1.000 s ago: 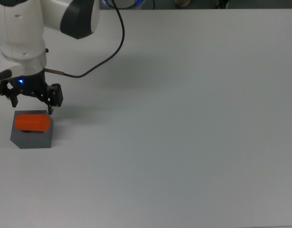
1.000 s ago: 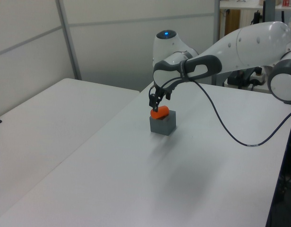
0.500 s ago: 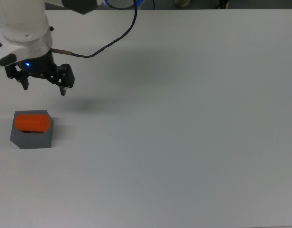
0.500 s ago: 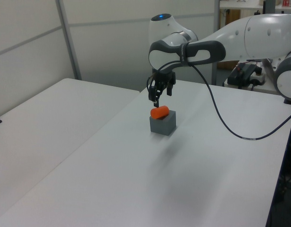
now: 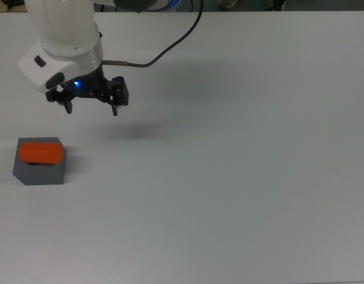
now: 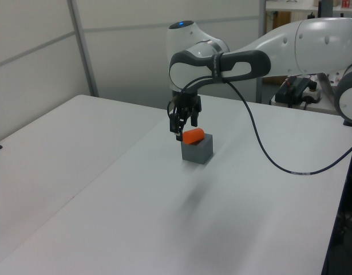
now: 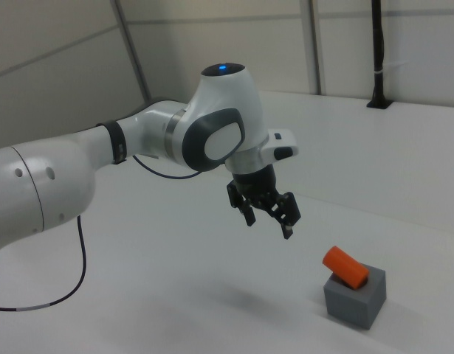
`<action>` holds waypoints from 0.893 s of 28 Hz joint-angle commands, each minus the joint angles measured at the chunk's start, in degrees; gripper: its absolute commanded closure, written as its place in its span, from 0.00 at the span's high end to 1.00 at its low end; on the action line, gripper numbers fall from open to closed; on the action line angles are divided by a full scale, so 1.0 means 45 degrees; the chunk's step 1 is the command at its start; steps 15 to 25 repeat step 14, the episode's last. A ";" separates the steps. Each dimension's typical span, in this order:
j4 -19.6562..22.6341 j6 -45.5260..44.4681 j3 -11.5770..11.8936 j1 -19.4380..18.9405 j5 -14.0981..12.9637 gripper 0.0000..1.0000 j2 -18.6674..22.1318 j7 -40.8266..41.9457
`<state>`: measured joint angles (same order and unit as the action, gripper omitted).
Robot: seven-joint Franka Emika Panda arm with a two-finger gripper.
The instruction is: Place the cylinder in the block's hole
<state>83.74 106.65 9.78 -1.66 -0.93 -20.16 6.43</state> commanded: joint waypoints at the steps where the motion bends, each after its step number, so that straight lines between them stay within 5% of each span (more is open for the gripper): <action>1: -0.0034 -0.0398 0.0091 -0.0042 -0.0086 1.00 0.0163 0.0388; 25: -0.0054 -0.0652 0.0228 0.0193 -0.0203 1.00 0.0163 0.0349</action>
